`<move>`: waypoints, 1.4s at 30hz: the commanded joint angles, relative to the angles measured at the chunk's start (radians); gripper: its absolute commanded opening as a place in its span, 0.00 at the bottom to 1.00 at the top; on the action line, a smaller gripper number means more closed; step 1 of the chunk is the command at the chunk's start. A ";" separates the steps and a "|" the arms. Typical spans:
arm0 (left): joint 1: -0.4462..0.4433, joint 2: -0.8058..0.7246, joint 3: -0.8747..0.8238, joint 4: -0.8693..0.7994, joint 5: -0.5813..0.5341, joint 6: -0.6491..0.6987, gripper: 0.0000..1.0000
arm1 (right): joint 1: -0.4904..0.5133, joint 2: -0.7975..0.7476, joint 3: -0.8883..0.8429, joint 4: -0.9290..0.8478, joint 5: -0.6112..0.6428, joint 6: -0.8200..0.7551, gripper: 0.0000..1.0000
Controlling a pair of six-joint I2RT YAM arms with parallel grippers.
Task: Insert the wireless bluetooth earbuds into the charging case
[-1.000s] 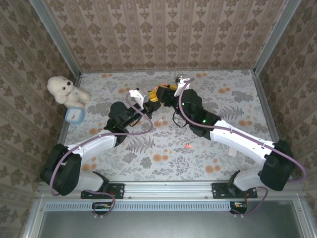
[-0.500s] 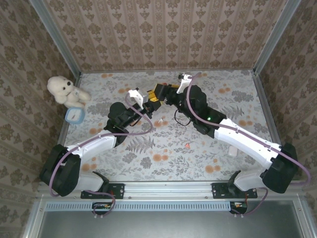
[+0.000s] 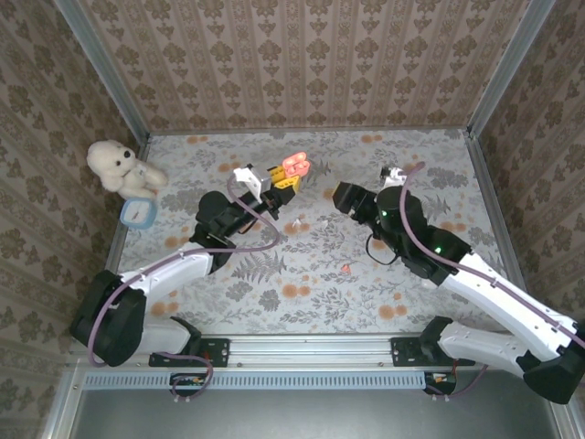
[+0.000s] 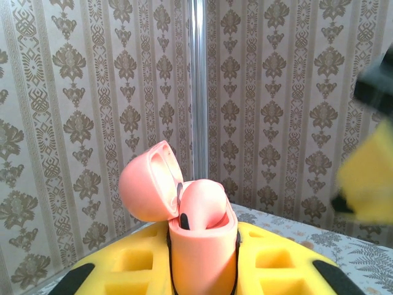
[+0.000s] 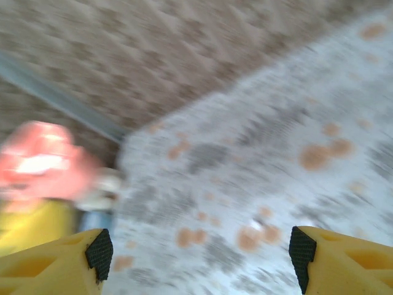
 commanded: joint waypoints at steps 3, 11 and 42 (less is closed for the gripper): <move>-0.002 -0.040 -0.030 0.025 -0.012 0.026 0.00 | -0.016 0.127 -0.143 -0.306 0.054 0.234 0.74; 0.001 -0.055 -0.037 -0.001 -0.011 0.043 0.00 | 0.019 0.357 -0.174 -0.229 -0.002 0.314 0.70; 0.011 -0.057 -0.031 0.002 -0.003 0.028 0.00 | 0.007 0.700 0.038 -0.339 -0.256 -0.475 0.61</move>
